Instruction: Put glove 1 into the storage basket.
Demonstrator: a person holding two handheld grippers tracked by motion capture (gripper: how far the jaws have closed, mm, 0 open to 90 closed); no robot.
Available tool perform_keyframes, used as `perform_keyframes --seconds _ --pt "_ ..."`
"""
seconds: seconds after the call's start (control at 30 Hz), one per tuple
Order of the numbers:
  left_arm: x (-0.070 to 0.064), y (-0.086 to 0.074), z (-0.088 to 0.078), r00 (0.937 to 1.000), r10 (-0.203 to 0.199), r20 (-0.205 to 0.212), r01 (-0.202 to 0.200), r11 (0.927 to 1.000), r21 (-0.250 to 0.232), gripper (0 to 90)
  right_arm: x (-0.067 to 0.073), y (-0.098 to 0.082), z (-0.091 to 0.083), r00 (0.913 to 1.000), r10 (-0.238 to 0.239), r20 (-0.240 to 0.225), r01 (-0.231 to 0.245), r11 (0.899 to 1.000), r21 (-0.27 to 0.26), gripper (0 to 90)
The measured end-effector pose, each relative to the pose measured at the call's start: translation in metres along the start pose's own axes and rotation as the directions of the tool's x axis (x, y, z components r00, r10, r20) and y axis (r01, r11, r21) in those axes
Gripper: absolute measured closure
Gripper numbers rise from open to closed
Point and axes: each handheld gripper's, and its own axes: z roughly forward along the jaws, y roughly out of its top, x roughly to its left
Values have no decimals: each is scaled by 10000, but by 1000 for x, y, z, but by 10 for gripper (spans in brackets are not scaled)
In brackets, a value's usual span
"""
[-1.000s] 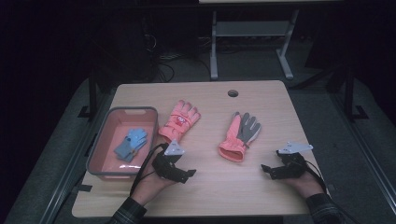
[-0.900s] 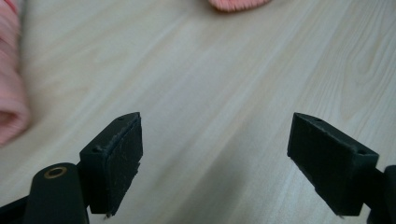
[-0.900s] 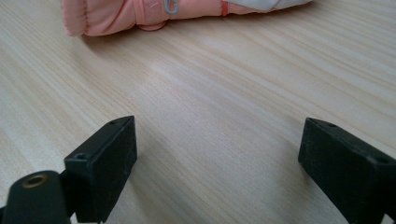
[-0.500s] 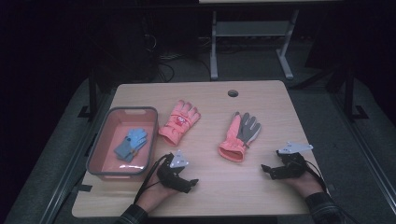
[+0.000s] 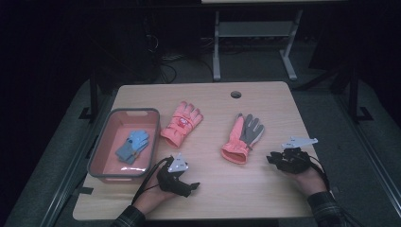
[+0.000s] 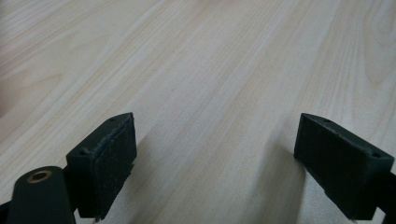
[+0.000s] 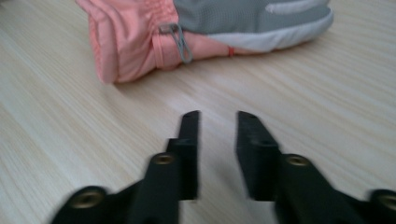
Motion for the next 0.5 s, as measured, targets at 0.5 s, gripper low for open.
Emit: perform_keyframes --seconds 0.5 --pt "0 -1 -1 10000 61 12 -61 10000 22 126 10 58 23 9967 -441 -687 396 9970 -659 900"
